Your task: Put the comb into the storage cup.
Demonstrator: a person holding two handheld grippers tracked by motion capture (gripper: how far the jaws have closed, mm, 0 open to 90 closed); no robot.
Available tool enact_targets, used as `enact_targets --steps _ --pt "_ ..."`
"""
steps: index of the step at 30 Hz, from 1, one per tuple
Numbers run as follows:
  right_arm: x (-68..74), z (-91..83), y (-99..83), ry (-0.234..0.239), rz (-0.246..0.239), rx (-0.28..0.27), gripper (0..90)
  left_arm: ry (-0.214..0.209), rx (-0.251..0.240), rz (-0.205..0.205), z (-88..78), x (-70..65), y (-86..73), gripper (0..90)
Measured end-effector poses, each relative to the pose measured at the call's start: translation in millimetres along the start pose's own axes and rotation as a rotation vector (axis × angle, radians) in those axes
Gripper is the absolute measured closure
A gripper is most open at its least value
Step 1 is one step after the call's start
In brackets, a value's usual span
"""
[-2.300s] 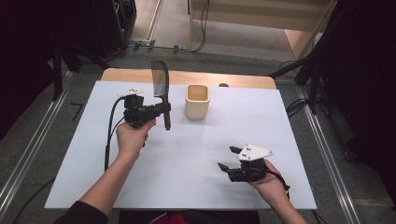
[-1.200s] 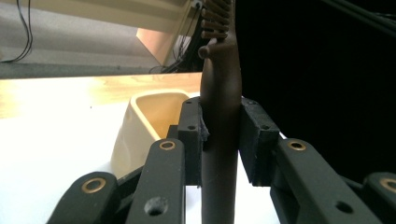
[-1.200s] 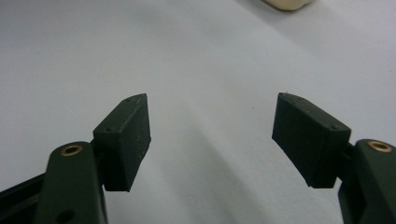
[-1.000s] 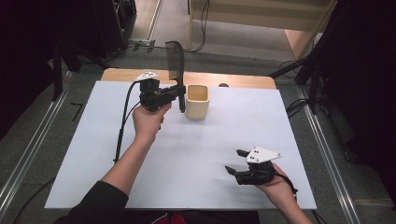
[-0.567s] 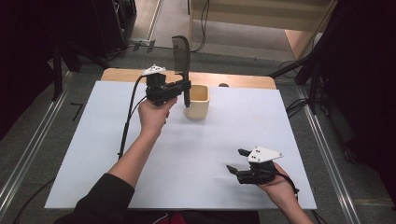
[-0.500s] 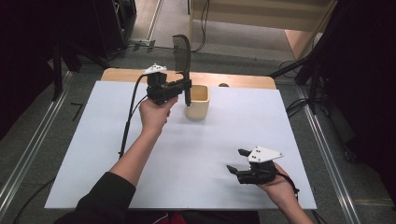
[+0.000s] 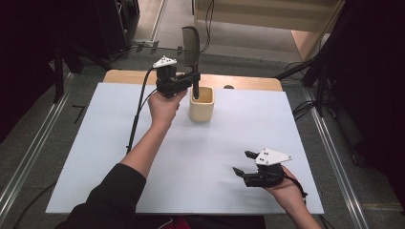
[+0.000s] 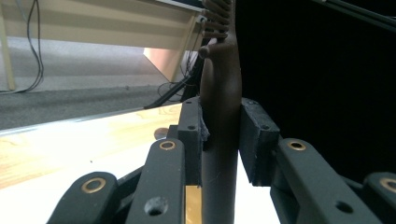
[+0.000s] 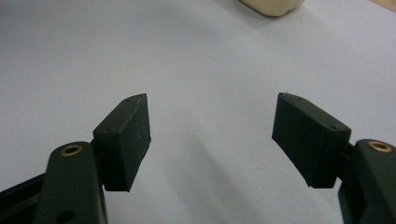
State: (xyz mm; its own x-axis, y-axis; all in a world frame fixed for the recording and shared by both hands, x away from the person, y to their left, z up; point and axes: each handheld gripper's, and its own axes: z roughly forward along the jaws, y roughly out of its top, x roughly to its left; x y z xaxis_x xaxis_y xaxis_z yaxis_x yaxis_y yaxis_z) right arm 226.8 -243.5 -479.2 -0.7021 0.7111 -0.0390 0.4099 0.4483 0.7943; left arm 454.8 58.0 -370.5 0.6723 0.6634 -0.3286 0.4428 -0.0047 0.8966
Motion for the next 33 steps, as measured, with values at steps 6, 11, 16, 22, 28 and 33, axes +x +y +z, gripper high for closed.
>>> enact_targets --steps 6,11,16,22,28,33 --pt "-0.9 -1.4 0.6 -0.002 -0.002 -0.004 26.1 -0.003 0.000 0.005 9.5 2.7 1.6 73.2" --pt "-0.4 -3.4 1.9 -0.005 -0.009 -0.025 26.1 0.015 0.007 0.027 17.1 5.0 1.2 73.3" --pt "-0.3 -2.0 1.3 0.003 -0.010 -0.013 26.1 0.022 0.010 0.020 20.0 10.8 2.5 73.2" --pt "1.8 -0.8 2.2 0.009 -0.013 -0.012 26.1 0.019 0.019 0.014 23.0 14.8 -0.3 73.2" --pt "1.4 -0.8 2.1 0.012 -0.011 -0.012 26.1 0.020 0.042 0.021 30.8 13.7 -6.7 73.3" --pt "1.4 0.2 2.3 0.015 -0.017 -0.009 26.1 0.023 0.048 0.024 35.3 12.2 -12.0 73.2"
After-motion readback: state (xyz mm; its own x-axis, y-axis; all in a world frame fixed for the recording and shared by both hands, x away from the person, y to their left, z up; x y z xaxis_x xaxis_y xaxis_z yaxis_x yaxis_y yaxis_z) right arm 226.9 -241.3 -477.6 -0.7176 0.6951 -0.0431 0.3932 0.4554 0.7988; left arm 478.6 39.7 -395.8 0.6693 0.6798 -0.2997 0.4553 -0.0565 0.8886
